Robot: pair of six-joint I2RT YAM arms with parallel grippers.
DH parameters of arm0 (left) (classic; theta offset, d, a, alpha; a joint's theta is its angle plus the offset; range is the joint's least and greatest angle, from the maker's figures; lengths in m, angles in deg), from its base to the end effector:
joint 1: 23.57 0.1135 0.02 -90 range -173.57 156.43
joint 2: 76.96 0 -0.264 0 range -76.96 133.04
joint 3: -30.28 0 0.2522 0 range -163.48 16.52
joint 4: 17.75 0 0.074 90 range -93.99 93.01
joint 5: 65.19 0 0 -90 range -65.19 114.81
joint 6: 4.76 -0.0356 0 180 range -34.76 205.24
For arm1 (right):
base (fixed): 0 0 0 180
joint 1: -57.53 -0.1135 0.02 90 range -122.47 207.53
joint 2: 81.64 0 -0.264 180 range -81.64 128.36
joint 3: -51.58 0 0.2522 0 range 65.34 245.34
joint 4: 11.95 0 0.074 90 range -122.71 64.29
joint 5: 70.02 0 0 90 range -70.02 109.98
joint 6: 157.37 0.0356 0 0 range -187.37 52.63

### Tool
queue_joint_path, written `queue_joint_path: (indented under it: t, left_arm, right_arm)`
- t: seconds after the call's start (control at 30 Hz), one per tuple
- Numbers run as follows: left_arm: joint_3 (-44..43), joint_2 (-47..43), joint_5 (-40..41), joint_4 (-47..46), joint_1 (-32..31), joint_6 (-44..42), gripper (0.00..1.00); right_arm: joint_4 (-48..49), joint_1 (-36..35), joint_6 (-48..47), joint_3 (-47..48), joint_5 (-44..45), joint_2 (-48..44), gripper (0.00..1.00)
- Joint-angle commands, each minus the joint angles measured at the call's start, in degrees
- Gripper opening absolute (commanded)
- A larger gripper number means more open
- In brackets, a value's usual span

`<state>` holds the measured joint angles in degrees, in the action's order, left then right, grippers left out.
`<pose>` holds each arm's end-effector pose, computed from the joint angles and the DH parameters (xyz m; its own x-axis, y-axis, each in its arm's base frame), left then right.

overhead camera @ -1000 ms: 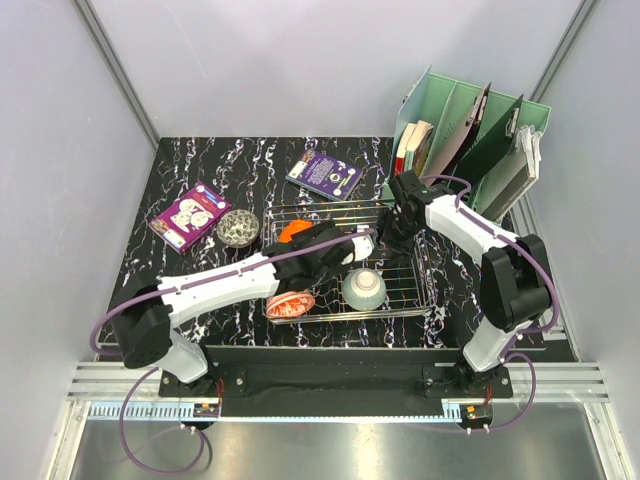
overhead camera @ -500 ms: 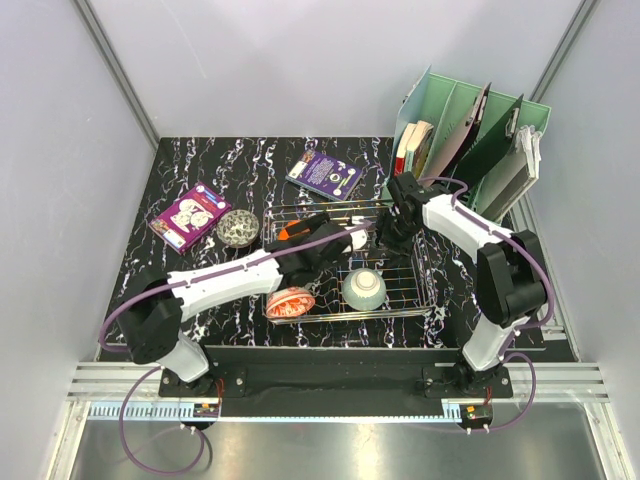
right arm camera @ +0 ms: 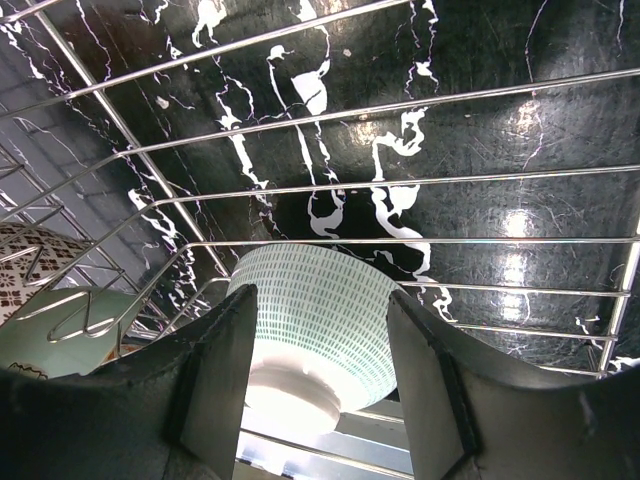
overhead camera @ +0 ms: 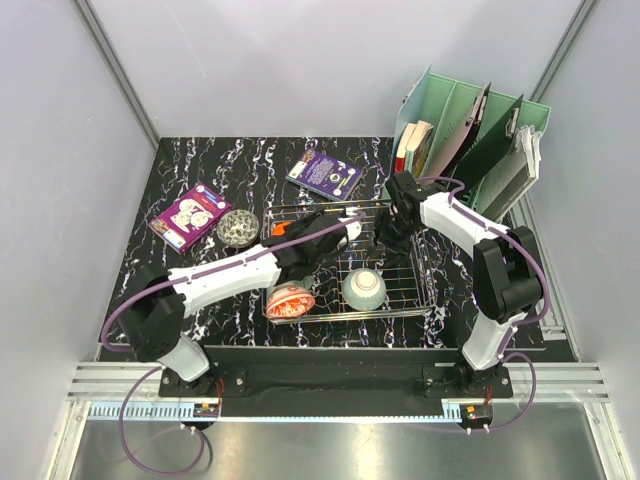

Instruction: Unload the bowls from the dish rack

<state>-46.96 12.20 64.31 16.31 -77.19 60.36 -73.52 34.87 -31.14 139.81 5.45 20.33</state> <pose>0.2160 -0.2550 0.2524 -0.2359 0.8675 -0.4380 0.5052 0.4945 0.7073 0.3170 0.1420 0.2069 -0.9752 0.2129 -0.0611 0.1794 0.9211 0.3456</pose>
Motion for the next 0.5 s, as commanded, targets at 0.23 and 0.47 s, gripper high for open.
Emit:
queue_joint_path:
  t: [0.23, 0.47]
  left_arm:
    - [-0.33, 1.45, 2.94, -4.12, 0.98, -0.17, 0.48]
    - [0.03, 1.27, 5.58, -4.04, 2.30, 0.36, 0.59]
  right_arm:
    - [0.18, 0.33, -1.16, 1.55, -0.51, 0.16, 0.63]
    - [0.26, 0.24, -1.42, 1.72, -0.68, 0.51, 0.63]
